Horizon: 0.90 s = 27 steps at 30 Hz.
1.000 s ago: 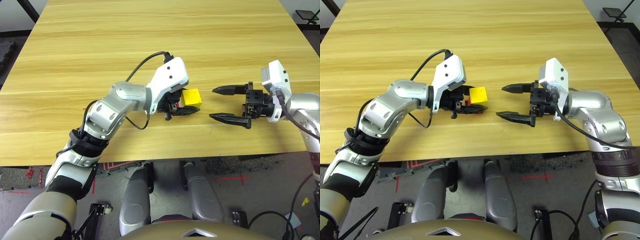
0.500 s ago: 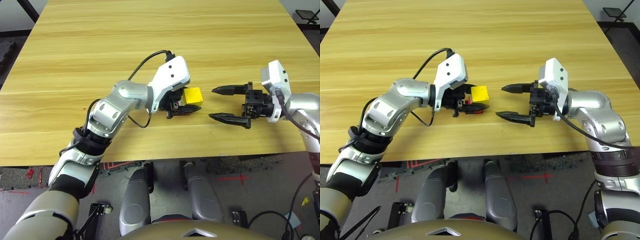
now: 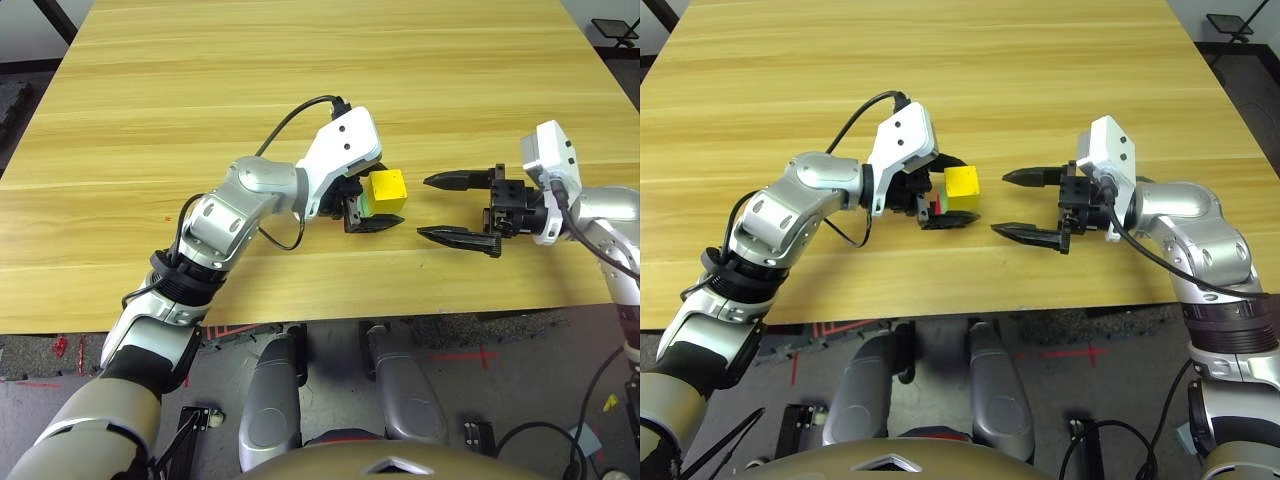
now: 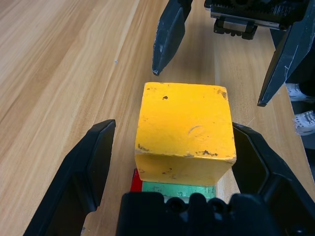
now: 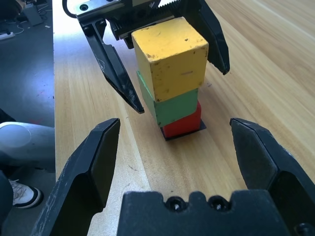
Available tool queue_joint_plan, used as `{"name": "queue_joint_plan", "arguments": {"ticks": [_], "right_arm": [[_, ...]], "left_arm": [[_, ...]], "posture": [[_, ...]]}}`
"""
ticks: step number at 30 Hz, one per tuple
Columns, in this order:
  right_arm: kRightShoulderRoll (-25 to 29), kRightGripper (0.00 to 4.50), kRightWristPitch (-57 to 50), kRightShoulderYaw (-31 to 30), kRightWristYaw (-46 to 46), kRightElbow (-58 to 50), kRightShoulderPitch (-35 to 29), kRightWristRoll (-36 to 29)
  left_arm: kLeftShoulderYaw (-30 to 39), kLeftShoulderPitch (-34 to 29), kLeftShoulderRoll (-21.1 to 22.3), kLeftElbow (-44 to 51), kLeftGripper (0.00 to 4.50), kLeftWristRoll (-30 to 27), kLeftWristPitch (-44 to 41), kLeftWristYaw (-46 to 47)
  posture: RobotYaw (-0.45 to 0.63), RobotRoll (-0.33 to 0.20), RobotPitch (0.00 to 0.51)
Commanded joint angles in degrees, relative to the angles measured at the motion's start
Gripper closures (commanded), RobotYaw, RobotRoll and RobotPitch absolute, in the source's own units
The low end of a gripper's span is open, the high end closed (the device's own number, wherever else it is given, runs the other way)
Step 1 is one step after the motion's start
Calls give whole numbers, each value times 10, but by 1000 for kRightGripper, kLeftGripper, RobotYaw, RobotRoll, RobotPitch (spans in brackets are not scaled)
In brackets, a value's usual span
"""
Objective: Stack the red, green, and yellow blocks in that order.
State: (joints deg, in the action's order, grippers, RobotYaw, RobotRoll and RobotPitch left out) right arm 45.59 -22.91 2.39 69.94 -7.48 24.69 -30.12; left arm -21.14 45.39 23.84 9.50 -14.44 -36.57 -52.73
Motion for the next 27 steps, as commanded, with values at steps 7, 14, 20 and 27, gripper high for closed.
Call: {"name": "queue_joint_plan", "arguments": {"ticks": [7,14,20,27], "right_arm": [[0,0,7,-4,10,9,9,3],[16,0,8,8,26,34,23,3],[43,0,42,36,28,135,62,25],[48,0,114,84,-27,307,113,66]], "left_arm": [[48,9,55,42,13,-50,-48,-48],[72,7,153,42,13,-74,-53,-119],[88,28,180,-90,13,-23,12,-116],[145,76,157,-359,13,75,133,51]], "posture": [[219,65,257],[228,59,256],[220,56,254],[204,53,251]]}}
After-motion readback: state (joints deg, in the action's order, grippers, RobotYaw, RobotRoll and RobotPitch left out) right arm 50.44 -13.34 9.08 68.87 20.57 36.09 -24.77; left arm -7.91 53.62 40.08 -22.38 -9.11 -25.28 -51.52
